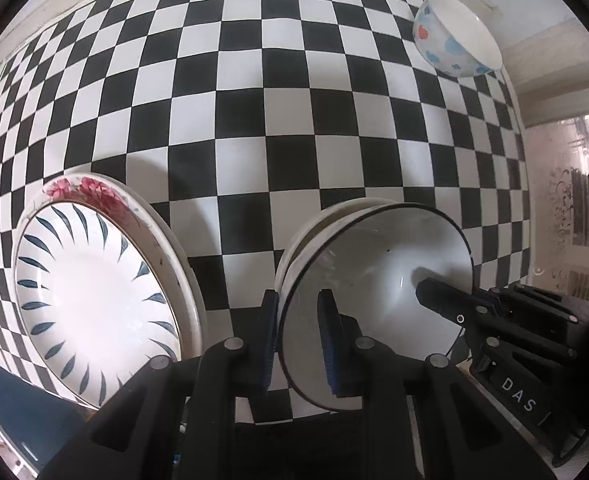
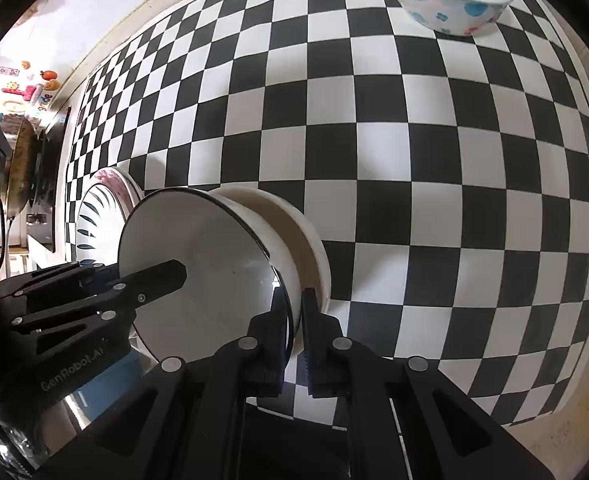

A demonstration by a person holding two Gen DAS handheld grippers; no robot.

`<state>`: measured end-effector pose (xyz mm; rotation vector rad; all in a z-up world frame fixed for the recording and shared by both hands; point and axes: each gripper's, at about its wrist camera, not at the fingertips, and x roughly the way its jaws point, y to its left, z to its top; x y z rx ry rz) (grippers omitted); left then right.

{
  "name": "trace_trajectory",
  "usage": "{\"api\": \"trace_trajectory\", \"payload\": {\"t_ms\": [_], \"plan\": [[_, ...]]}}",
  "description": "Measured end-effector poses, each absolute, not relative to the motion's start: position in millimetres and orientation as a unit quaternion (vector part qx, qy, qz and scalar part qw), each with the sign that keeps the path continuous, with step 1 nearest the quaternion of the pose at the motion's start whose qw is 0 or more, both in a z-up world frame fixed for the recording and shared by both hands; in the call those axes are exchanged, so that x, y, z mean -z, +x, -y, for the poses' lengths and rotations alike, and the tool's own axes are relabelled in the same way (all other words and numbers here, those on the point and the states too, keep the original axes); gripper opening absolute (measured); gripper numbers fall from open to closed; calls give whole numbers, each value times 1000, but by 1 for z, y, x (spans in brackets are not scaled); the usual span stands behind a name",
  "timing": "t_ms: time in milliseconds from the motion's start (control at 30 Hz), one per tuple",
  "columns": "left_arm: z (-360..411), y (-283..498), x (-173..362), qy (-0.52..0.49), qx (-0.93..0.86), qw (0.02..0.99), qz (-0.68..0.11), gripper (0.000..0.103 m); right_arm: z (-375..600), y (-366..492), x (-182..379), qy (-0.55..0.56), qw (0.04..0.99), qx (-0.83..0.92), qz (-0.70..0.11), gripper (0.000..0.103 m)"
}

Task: Organize plates and bowls
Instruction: 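Lower the plain white bowl into the black-rimmed bowl and open both grippers, then reach both grippers to the blue-dotted bowl and grip its rim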

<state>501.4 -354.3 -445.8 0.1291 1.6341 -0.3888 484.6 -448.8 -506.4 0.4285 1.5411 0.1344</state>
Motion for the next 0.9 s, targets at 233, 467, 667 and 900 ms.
{"api": "trace_trajectory", "payload": {"t_ms": [233,467,667,900], "plan": [[364,498,447,82,170,662,-725,17,453,487,509,215,683,-56,-696,12],[365,493,444,90,172,666,-721,18,449,486,503,191,682,-49,-704,14],[360,489,441,89,170,670,-718,18,447,486,493,165,693,-45,-700,60],[346,494,426,89,157,691,-700,19,458,485,490,194,697,-53,-688,69]]}}
